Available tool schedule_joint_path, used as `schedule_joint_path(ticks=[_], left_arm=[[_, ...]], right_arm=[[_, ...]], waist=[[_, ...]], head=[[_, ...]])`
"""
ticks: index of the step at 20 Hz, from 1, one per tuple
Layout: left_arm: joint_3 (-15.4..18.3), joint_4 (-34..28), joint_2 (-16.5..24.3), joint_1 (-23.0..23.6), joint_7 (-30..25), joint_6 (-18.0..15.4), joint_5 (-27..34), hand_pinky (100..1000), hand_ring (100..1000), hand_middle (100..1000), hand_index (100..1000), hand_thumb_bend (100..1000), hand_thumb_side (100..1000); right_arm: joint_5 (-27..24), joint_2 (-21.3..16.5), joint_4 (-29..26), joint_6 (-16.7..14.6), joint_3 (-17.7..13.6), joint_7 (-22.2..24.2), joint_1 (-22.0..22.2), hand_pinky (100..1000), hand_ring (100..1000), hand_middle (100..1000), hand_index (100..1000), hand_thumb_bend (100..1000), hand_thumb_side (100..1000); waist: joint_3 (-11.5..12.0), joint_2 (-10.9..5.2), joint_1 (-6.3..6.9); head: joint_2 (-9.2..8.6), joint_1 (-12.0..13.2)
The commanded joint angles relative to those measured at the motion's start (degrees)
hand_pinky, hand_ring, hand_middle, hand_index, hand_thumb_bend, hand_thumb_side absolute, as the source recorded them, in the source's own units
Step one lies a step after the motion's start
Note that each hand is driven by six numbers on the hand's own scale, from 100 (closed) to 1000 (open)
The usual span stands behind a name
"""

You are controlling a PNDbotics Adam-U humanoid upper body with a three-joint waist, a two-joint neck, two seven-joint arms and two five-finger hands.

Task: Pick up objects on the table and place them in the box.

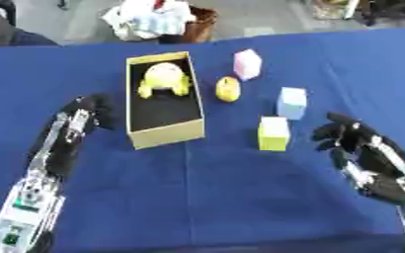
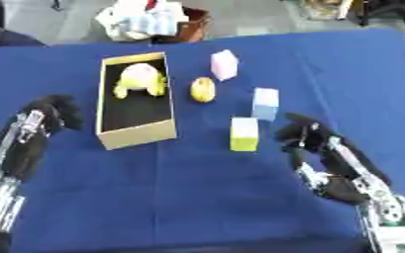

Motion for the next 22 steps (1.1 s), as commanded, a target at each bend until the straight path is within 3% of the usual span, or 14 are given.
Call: schedule_joint_path(ticks=[1, 7, 11, 18, 22], left_arm=[[0.1, -1.0, 0.4, -0.1, -0.2, 0.1, 0.4, 624, 633, 620, 771, 100, 797], [-0.1, -0.9, 0.5, 0.1, -0.6, 0.2, 0.6, 625, 634, 621, 771, 100, 799], [-0.2, -0.8, 0.6, 0.2, -0.8, 0.2, 0.6, 626, 635, 621, 771, 100, 798], [-0.3, -0.8, 0.6, 0.4, -1.0, 0.3, 0.8, 625, 635, 622, 772, 100, 800], [-0.4, -0.7, 0.6, 0.4, -1.1, 0.3, 0.8, 626, 636, 622, 772, 100, 802]], right_arm=[[1.0, -4.1, 0.4, -3.2, 0.2, 3.1, -3.2, 760, 884, 843, 1000, 100, 400], [4.8, -12.2, 6.0, -13.3, 2.9, 9.1, -10.8, 824, 934, 893, 996, 100, 361], [9.4, -16.0, 10.8, -18.9, 5.5, 10.2, -15.7, 842, 938, 911, 992, 100, 310], [16.4, -17.8, 19.4, -25.2, 9.8, 9.5, -22.7, 860, 936, 911, 984, 100, 345], [19.7, -17.4, 24.5, -27.9, 12.4, 10.9, -26.5, 877, 932, 908, 981, 100, 422]], waist=[[0.2, -1.68, -0.39], [0.6, -2.04, -0.77], [0.9, -2.25, -0.94], [1.2, -2.51, -1.07], [1.5, -2.53, -1.12]], head=[[0.29, -0.2], [0.29, -0.7], [0.29, -0.9], [0.29, -1.1], [0.29, -1.4]])
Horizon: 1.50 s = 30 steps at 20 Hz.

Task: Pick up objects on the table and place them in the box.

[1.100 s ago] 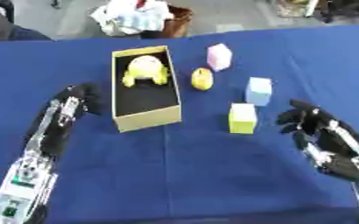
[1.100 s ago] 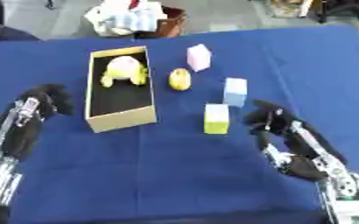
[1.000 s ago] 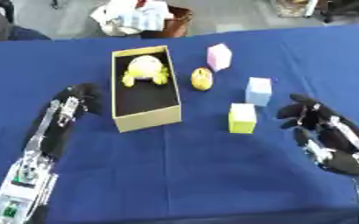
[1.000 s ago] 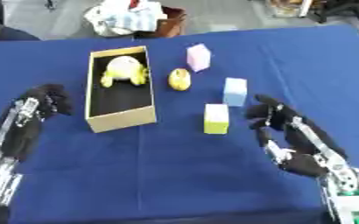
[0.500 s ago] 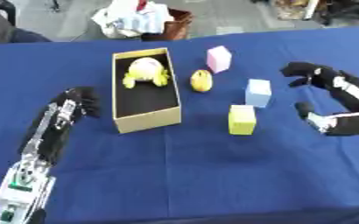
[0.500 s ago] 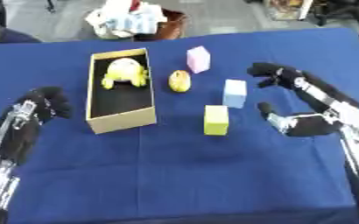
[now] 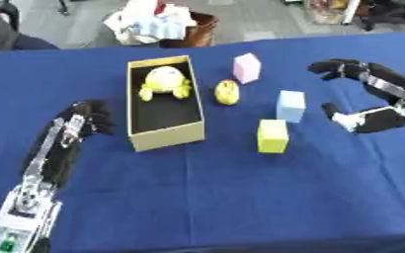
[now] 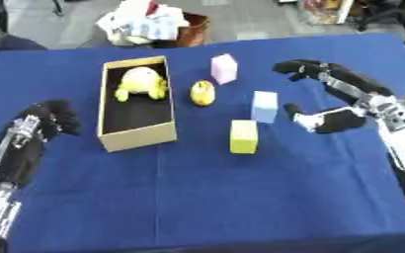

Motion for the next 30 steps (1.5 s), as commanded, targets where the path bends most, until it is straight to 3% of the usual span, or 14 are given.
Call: schedule_joint_path(ticks=[1, 4, 7, 13, 23, 26, 27, 30], left_arm=[[-0.1, -0.7, 0.7, -0.2, -0.3, 0.0, 0.3, 626, 636, 622, 772, 100, 803], [-0.1, -0.7, 0.7, -0.2, -0.3, 0.0, 0.4, 626, 636, 622, 772, 100, 803], [-0.3, -0.7, 0.7, -0.2, -0.4, 0.0, 0.4, 626, 637, 623, 772, 100, 804], [-0.4, -0.7, 0.8, -0.4, -0.7, 0.0, 0.5, 627, 638, 624, 772, 100, 804], [-0.4, -0.8, 0.9, -0.5, -0.9, 0.0, 0.5, 628, 640, 625, 772, 100, 803], [-0.4, -0.8, 0.9, -0.4, -1.0, 0.0, 0.5, 628, 640, 625, 772, 100, 804], [-0.4, -0.8, 0.9, -0.4, -1.0, 0.0, 0.5, 629, 641, 625, 772, 100, 803], [-0.4, -0.8, 1.0, -0.4, -1.0, -0.1, 0.5, 629, 641, 625, 772, 100, 804]], right_arm=[[2.9, -1.0, 3.4, -17.3, 1.8, 16.8, -3.2, 881, 932, 908, 980, 100, 435], [5.3, -0.1, 5.9, -17.5, 3.9, 18.9, -5.9, 890, 929, 902, 976, 100, 471], [9.0, 1.0, 8.4, -17.5, 6.4, 19.5, -8.3, 901, 931, 908, 978, 100, 593], [15.9, 3.9, 12.8, -17.5, 10.2, 19.6, -11.1, 911, 938, 916, 981, 100, 716], [18.8, 4.6, 14.6, -17.5, 13.2, 19.6, -10.5, 912, 941, 918, 986, 100, 812], [19.7, 4.3, 14.5, -17.5, 14.1, 19.6, -9.9, 915, 947, 925, 992, 100, 725], [20.2, 4.1, 14.5, -17.5, 14.3, 19.6, -9.7, 919, 950, 930, 995, 100, 648], [23.0, 3.8, 14.6, -17.5, 14.6, 19.6, -9.3, 924, 953, 935, 996, 100, 600]], waist=[[0.2, -1.52, -0.9], [0.4, -1.5, -0.96], [0.6, -1.49, -1.11], [1.0, -1.44, -1.25], [1.3, -1.36, -1.56], [1.2, -1.38, -1.61], [1.2, -1.38, -1.61], [1.2, -1.35, -1.62]], head=[[0.28, -0.3], [0.28, -0.5], [0.28, -0.8], [0.28, -1.3], [0.28, -1.5], [0.28, -1.4], [0.28, -1.4], [0.28, -1.5]])
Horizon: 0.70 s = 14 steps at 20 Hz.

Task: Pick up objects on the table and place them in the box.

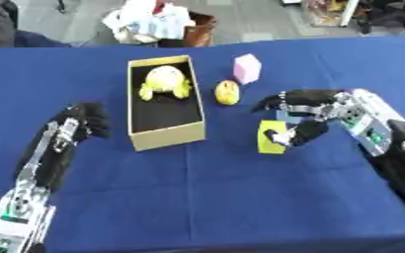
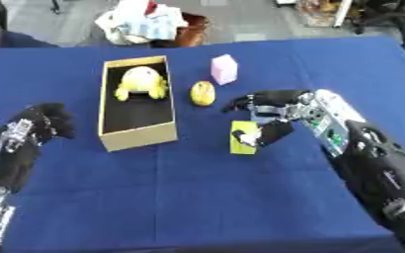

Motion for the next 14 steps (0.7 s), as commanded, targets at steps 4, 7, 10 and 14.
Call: schedule_joint_path(ticks=[4, 7, 10, 14], left_arm=[[0.0, -0.8, 1.0, -0.4, -0.3, -0.1, 0.5, 629, 642, 626, 773, 100, 803], [0.0, -0.8, 1.0, -0.4, -0.4, -0.2, 0.5, 630, 643, 627, 773, 100, 801], [0.0, -0.9, 1.0, -0.4, -0.5, -0.3, 0.6, 630, 643, 627, 774, 100, 799], [0.0, -0.9, 0.9, -0.4, -0.6, -0.3, 0.6, 630, 644, 627, 774, 100, 802]], right_arm=[[4.6, -1.6, -0.2, -18.6, -0.4, 18.6, -0.2, 925, 954, 937, 997, 100, 642], [5.1, -1.6, 0.2, -18.6, -0.9, 18.6, -0.1, 923, 952, 934, 995, 100, 660], [5.5, -1.4, 0.7, -18.6, -1.2, 18.6, 0.0, 923, 951, 932, 995, 100, 667], [5.8, -1.4, 1.4, -18.6, -1.9, 18.6, 0.1, 920, 945, 924, 992, 100, 678]], waist=[[0.0, -1.33, -0.84], [0.0, -1.35, -0.82], [0.0, -1.38, -0.79], [0.0, -1.37, -0.78]], head=[[0.27, -0.2], [0.27, -0.3], [0.27, -0.4], [0.27, -0.5]])
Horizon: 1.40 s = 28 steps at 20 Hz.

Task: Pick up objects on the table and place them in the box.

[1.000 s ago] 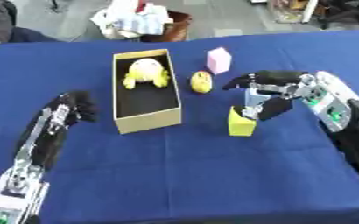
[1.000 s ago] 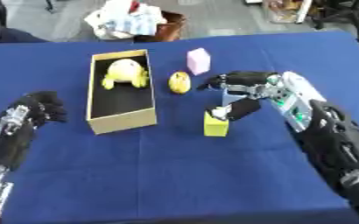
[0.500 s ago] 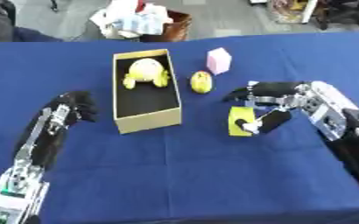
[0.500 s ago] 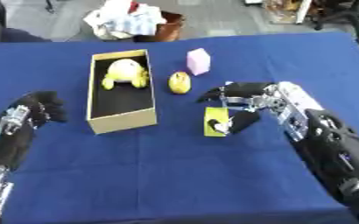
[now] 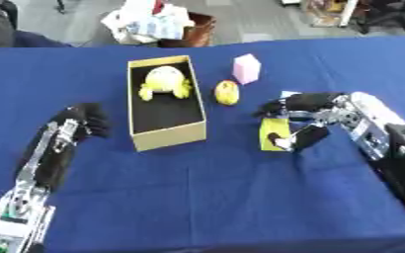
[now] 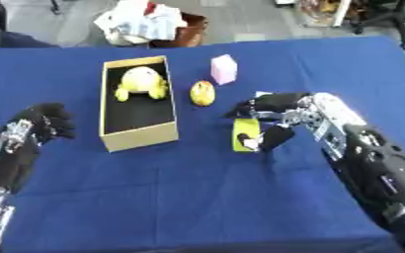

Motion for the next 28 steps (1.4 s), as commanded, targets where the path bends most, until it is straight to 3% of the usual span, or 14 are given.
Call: schedule_joint_path(ticks=[1, 8, 13, 14, 15, 18, 22, 28], left_arm=[[0.0, -0.9, 0.9, -0.4, -0.3, -0.1, 0.4, 630, 644, 628, 774, 100, 801], [0.0, -0.9, 0.9, -0.5, -0.4, -0.2, 0.5, 631, 645, 628, 775, 100, 802], [0.1, -1.0, 0.9, -0.5, -0.4, -0.2, 0.5, 631, 645, 628, 775, 100, 800], [0.1, -1.0, 0.9, -0.5, -0.4, -0.2, 0.5, 631, 646, 629, 775, 100, 800], [0.1, -1.0, 1.0, -0.5, -0.4, -0.2, 0.5, 631, 646, 629, 775, 100, 801], [0.1, -1.0, 1.0, -0.5, -0.3, -0.2, 0.5, 631, 646, 629, 776, 100, 801], [0.2, -1.0, 0.9, -0.4, -0.2, -0.2, 0.6, 631, 646, 629, 776, 100, 800], [0.3, -1.0, 0.9, -0.4, -0.1, -0.2, 0.6, 631, 647, 629, 776, 100, 797]], right_arm=[[1.5, -1.4, 1.4, -18.5, -0.8, 18.6, -0.2, 918, 941, 919, 991, 100, 683], [1.7, -1.4, 2.8, -18.5, -1.6, 18.6, 0.2, 875, 863, 828, 982, 100, 655], [0.2, -1.7, 2.1, -18.5, -1.8, 18.6, 0.4, 817, 774, 708, 950, 100, 500], [-0.3, -1.8, 1.9, -18.5, -2.0, 18.5, 0.5, 781, 728, 637, 924, 100, 426], [-0.9, -1.9, 1.6, -18.5, -2.1, 18.5, 0.6, 772, 715, 620, 917, 100, 407], [-3.1, -2.2, 0.6, -18.5, -2.6, 17.5, 0.7, 712, 631, 501, 818, 100, 214], [-6.8, -2.7, -1.9, -18.5, -3.5, 14.5, 0.7, 676, 582, 423, 742, 100, 190], [-14.0, -3.4, -7.5, -18.5, -4.9, 11.4, -0.4, 667, 564, 385, 729, 100, 170]], waist=[[0.0, -1.36, -0.76], [0.0, -1.31, -0.72], [-0.1, -1.33, -0.7], [-0.1, -1.33, -0.69], [-0.1, -1.33, -0.69], [-0.1, -1.32, -0.69], [-0.1, -1.36, -0.69], [-0.1, -1.48, -0.65]], head=[[0.27, -0.3], [0.27, -0.2], [0.27, -0.1], [0.27, -0.1], [0.27, -0.1], [0.27, 0.0], [0.27, 0.0], [0.27, 0.0]])
